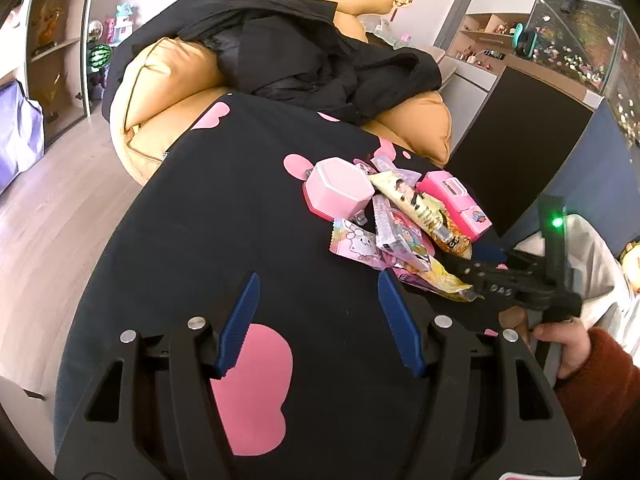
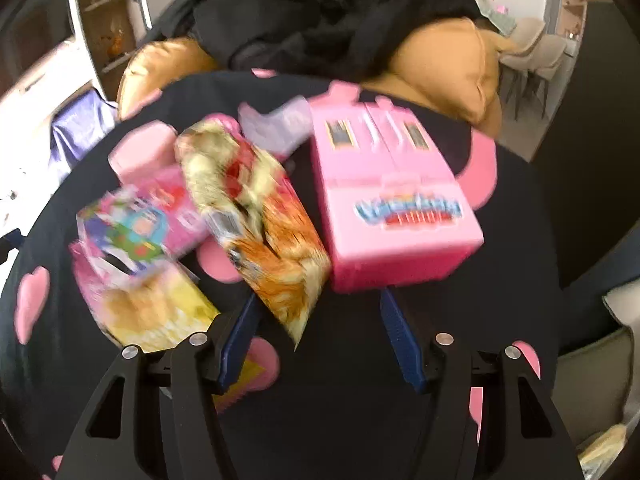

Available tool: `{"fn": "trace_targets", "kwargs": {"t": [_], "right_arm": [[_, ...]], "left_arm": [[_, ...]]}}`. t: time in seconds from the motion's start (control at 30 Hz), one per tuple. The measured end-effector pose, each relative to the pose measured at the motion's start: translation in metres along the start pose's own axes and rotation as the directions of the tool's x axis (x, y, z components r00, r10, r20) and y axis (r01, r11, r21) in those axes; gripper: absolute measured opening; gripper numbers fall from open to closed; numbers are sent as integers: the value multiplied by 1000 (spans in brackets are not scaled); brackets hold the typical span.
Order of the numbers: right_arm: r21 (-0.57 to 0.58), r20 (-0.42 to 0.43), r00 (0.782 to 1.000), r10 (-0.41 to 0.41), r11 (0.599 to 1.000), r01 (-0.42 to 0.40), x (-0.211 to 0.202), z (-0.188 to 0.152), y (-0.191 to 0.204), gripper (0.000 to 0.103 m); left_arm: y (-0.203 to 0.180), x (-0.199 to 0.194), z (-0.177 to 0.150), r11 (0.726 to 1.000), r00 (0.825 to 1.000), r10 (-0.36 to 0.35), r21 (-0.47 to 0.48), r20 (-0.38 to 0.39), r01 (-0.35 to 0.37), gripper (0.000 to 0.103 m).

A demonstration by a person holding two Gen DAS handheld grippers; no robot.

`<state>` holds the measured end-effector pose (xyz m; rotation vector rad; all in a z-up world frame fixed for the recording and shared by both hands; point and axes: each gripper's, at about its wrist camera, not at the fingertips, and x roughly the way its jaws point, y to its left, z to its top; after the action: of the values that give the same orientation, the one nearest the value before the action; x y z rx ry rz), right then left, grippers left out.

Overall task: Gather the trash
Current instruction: 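Grasp the yellow-white snack wrapper with the right tool while the left tool grasps the pink Kleenex pack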

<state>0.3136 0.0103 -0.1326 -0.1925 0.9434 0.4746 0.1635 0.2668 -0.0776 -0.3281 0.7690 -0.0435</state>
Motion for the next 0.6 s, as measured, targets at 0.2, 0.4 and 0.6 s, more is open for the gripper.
{"fn": "trace_targets", "kwargs": {"t": [0.2, 0.4, 0.6], "right_arm": [[-16, 8, 999, 47, 999, -47, -11, -13, -1, 32], [-53, 30, 997, 75, 996, -73, -35, -27, 6, 14], [-119, 125, 977, 175, 980, -160, -71, -15, 22, 19]], "left_arm": [[5, 8, 0, 1000, 1000, 4, -27, -13, -4, 59], [-6, 16, -4, 1000, 999, -20, -7, -37, 20, 59], [-12, 19, 1, 1000, 999, -26, 7, -41, 27, 59]]}}
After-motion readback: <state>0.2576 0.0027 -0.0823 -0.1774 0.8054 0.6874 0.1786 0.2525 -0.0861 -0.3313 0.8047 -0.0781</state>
